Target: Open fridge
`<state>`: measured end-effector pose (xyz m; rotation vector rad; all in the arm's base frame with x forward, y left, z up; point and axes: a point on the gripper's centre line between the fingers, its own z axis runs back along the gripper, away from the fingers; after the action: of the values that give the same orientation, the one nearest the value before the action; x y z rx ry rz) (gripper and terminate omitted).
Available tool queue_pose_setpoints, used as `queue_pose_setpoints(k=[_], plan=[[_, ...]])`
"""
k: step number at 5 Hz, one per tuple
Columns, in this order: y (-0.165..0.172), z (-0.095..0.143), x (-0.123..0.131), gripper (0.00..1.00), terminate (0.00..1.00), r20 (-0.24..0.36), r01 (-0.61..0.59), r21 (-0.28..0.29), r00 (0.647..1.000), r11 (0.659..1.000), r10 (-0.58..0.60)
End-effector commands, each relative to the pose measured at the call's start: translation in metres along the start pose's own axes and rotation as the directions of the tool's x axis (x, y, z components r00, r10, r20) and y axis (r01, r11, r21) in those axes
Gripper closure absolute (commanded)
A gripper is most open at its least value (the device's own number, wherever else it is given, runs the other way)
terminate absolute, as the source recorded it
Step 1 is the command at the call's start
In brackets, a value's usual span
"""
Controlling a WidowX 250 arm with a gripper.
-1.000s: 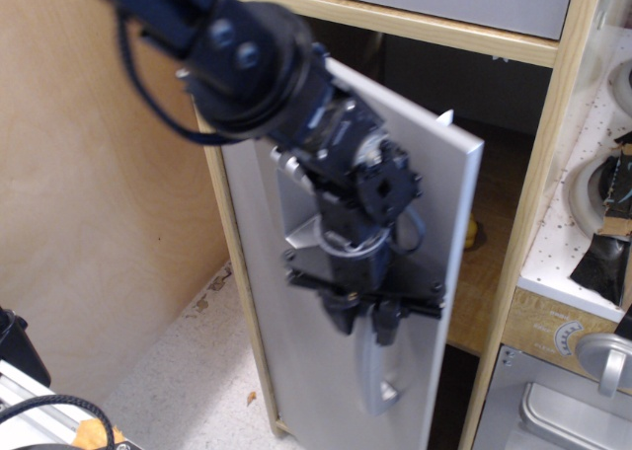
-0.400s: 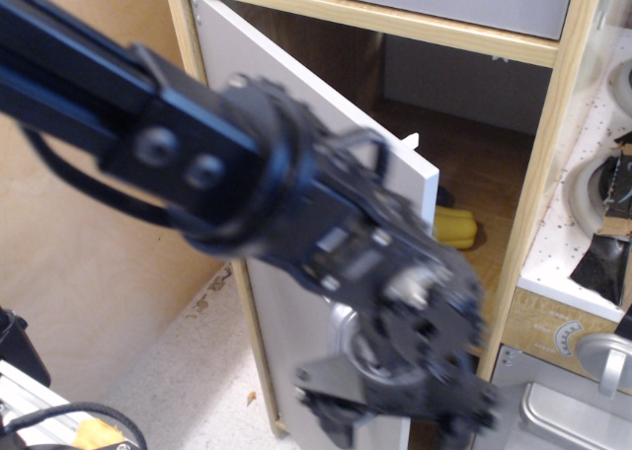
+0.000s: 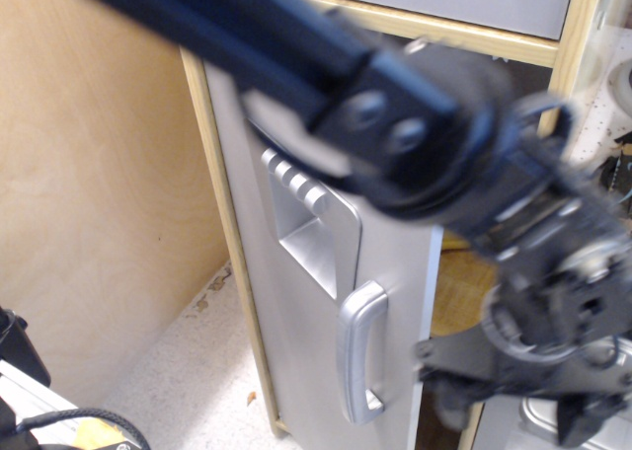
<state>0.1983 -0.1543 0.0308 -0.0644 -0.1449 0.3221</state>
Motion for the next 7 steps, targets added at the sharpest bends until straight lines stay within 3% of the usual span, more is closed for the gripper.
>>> queue_pose_setpoints(k=[1,2,3,4,5,6,7], plan=[[-0.055,0.025,0.041,0.00,0.00,0.071,0.127,-0.063,0.990,0.990,-0.123],[-0.053,0.027,0.069,0.00,0.00,0.163,0.239,-0.006,0.958,0.971,-0.235],[-0.033,0.020,0.091,0.00,0.00,0.156,0.325,0.025,0.933,0.945,-0.325],[-0.009,0.013,0.096,0.00,0.00,0.167,0.351,0.052,0.920,0.935,-0.354],[0.014,0.008,0.086,0.00,0.00,0.133,0.331,0.055,0.933,0.942,-0.335],[0.034,0.013,0.079,0.00,0.00,0.026,0.324,0.046,0.945,0.945,-0.326],[0.045,0.025,0.074,0.00,0.00,-0.004,0.302,0.114,0.953,0.947,-0.303]])
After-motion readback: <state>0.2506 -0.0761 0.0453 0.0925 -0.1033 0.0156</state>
